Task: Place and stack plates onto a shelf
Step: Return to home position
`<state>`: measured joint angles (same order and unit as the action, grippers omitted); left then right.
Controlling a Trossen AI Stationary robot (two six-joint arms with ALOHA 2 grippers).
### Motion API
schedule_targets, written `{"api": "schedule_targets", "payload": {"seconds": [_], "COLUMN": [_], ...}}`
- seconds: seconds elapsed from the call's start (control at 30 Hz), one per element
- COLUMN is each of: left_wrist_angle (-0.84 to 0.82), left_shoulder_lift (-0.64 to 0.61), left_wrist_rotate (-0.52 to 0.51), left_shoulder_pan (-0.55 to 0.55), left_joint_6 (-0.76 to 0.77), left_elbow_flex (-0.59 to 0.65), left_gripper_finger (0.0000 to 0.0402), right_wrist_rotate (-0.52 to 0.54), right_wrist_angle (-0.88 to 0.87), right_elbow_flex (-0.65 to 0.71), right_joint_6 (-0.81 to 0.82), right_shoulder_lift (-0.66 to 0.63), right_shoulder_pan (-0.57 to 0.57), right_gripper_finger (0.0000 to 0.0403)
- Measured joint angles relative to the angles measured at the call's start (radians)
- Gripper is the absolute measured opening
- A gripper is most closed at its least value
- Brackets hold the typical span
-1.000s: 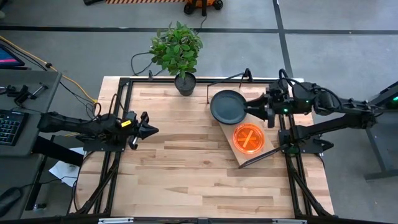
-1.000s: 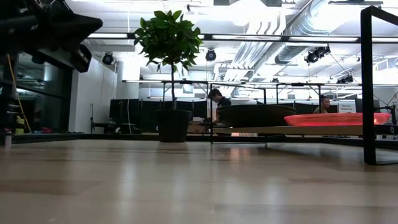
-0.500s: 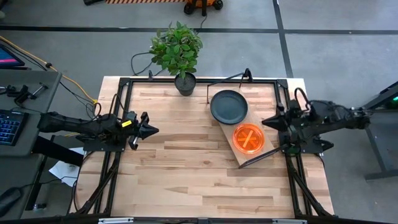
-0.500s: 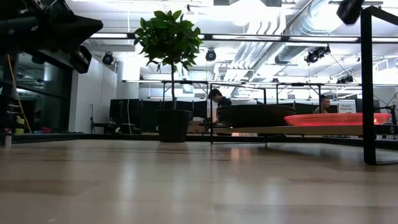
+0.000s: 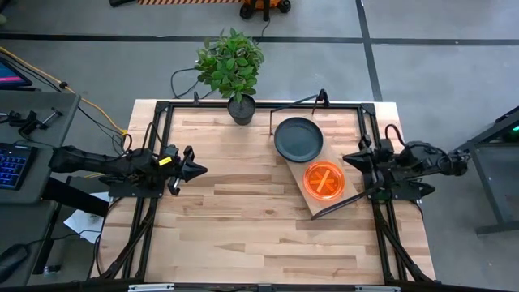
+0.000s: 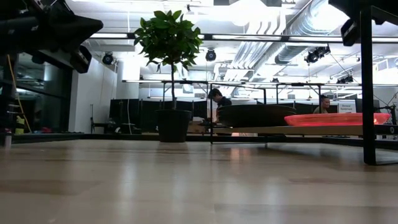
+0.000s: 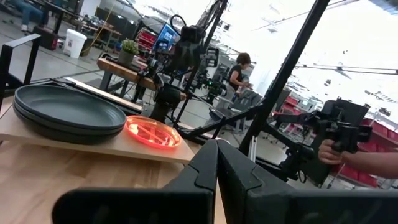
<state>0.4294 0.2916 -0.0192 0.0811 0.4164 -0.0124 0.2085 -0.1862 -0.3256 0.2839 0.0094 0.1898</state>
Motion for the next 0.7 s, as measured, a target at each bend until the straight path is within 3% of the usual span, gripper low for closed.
{"api": "schedule_targets", "payload": {"seconds": [0.13,0.43,0.7], "left_wrist_angle": [-0.007,-0.019,-0.022], "left_shoulder_lift": [0.003,0.004,0.005], "left_wrist_rotate": [0.0,-0.004,-0.003], "left_shoulder_pan": [0.0,0.0,0.0], "left_joint_6": [0.0,0.0,0.0], "left_elbow_flex": [-0.001,-0.001,-0.001], "left_gripper_finger": [0.0001,0.0001,0.0001], "right_wrist_rotate": [0.03,0.018,-0.068], "right_wrist_angle": [0.043,0.326,0.355], "right_elbow_flex": [0.059,0.257,0.315], "right_joint_6": [-0.05,-0.083,-0.095], "right_shoulder_lift": [-0.008,-0.008,-0.004], "right_shoulder_pan": [0.0,0.0,0.0], "right_gripper_finger": [0.0,0.0,0.0]}}
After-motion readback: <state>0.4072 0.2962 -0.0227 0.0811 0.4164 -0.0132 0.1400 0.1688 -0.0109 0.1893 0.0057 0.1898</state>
